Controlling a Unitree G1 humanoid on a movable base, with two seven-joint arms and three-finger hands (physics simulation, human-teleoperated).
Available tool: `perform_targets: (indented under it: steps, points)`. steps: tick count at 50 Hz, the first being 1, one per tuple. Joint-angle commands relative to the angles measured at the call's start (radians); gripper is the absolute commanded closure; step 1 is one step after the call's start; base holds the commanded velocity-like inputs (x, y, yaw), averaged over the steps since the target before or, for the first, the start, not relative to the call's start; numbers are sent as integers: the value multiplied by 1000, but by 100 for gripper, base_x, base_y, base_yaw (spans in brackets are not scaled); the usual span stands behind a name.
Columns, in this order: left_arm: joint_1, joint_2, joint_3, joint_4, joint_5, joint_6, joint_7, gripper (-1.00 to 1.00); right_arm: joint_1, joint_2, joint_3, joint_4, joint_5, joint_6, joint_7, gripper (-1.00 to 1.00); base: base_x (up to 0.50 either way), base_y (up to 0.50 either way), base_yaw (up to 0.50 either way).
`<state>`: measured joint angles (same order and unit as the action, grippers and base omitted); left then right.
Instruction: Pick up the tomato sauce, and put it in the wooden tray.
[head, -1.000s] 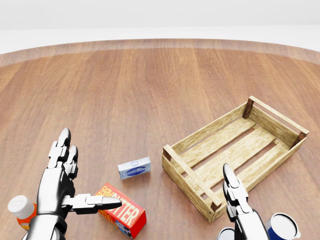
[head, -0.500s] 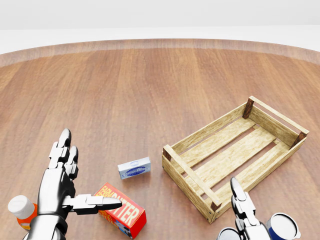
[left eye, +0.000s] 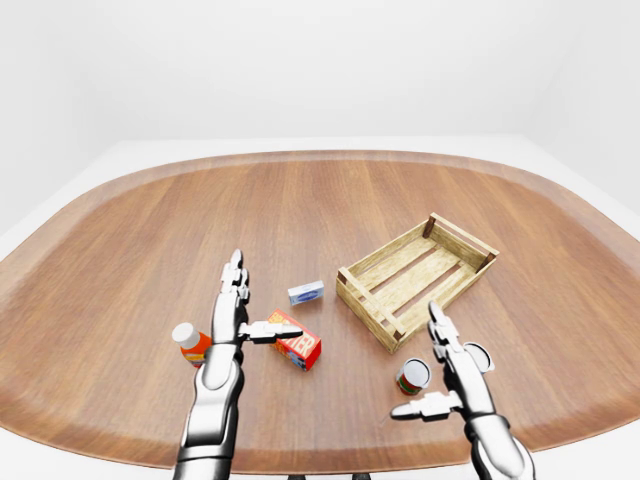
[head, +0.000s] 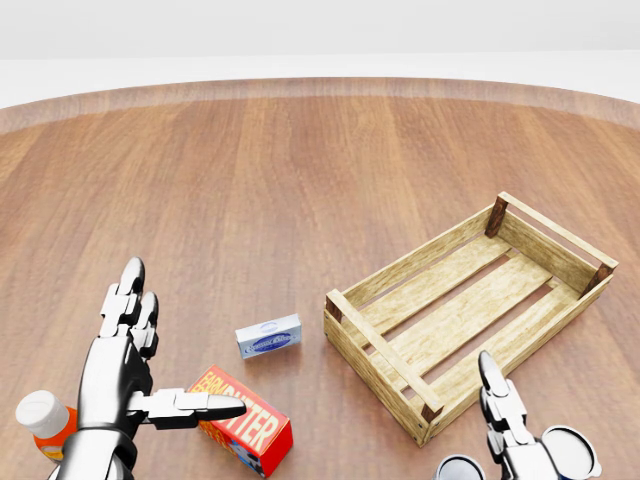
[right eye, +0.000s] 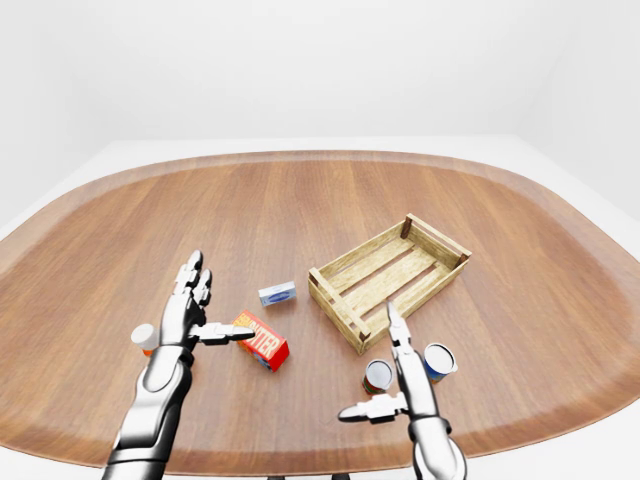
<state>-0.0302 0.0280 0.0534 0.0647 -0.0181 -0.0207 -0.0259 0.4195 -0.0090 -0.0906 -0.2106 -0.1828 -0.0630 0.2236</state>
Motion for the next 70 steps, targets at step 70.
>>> perform_targets:
  steps: [70]
  points:
    - [5,-2,-2,-1,4,-4,0,-100,-186,-61,-62,544,-5,-24,-105,-100,0,0,0]
